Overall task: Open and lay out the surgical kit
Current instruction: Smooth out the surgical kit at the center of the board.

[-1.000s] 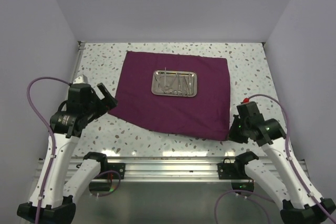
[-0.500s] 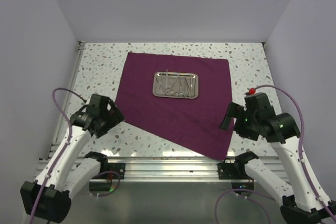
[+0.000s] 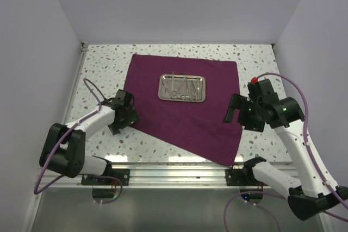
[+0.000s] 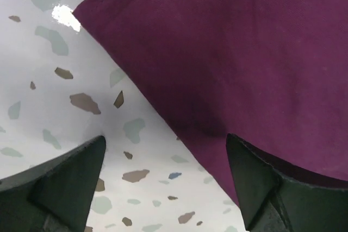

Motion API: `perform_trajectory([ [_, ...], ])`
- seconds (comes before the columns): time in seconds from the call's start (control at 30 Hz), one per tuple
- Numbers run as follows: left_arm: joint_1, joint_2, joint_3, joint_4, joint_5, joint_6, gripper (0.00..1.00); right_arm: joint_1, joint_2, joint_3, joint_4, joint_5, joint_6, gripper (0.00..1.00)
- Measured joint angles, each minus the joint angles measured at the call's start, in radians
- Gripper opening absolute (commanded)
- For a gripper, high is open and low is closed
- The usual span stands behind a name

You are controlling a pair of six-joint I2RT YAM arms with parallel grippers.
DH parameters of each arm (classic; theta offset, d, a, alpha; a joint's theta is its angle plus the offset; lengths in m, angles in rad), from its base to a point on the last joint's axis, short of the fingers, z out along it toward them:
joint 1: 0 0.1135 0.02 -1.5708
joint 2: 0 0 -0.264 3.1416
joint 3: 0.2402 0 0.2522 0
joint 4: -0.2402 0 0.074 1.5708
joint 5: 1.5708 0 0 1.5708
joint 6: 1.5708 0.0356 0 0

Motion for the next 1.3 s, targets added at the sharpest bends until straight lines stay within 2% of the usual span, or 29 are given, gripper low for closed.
perform_trajectory([
  [0.17,-0.002,0.065,0.013,0.072,-0.019,0.005,0.84,0.0,0.003,-0.007,0.001,0.0,0.0,0.97],
  [0.2,-0.002,0.072,0.017,0.081,-0.023,0.008,0.74,0.0,0.003,-0.009,0.0,0.001,0.0,0.97],
  [0.27,-0.003,0.09,0.024,0.107,-0.031,0.017,0.62,0.0,0.003,-0.012,0.0,0.001,-0.002,0.97],
  [0.3,-0.003,0.101,0.031,0.122,-0.032,0.022,0.51,0.0,0.003,-0.013,0.0,0.002,-0.003,0.97],
  [0.37,-0.002,0.122,0.04,0.15,-0.034,0.029,0.41,0.0,0.002,-0.016,0.0,0.002,-0.008,0.97],
  [0.4,-0.002,0.135,0.048,0.169,-0.03,0.038,0.22,0.0,0.0,-0.021,-0.001,0.002,-0.01,0.97],
  [0.43,-0.003,0.146,0.053,0.188,-0.025,0.037,0.07,0.0,-0.002,-0.024,0.0,0.002,-0.013,0.97],
  [0.47,-0.003,0.158,0.056,0.209,-0.016,0.042,0.0,0.0,-0.005,-0.027,-0.002,0.002,-0.016,0.97],
  [0.6,-0.008,0.166,0.058,0.251,0.014,0.046,0.0,0.0,-0.018,-0.033,-0.002,0.002,-0.026,0.97],
  [0.7,-0.02,0.134,0.042,0.224,0.033,0.045,0.0,0.0,-0.028,-0.034,-0.001,0.002,-0.03,0.98],
  [0.87,-0.058,-0.056,0.035,-0.021,0.047,0.045,0.0,0.0,-0.034,-0.034,0.004,0.002,-0.037,0.98],
  [1.03,-0.073,-0.241,0.114,-0.296,0.034,0.047,0.0,0.0,-0.033,-0.034,0.017,0.002,-0.037,0.98],
  [1.13,-0.077,-0.277,0.148,-0.431,0.034,0.049,0.0,0.0,-0.026,-0.034,0.023,0.004,-0.037,0.98],
  [1.17,-0.078,-0.281,0.151,-0.469,0.038,0.05,0.05,0.0,-0.021,-0.034,0.023,0.005,-0.037,0.98],
  [1.3,-0.079,-0.313,0.151,-0.579,0.092,0.068,0.07,0.0,0.007,-0.026,0.021,0.019,-0.037,0.98],
])
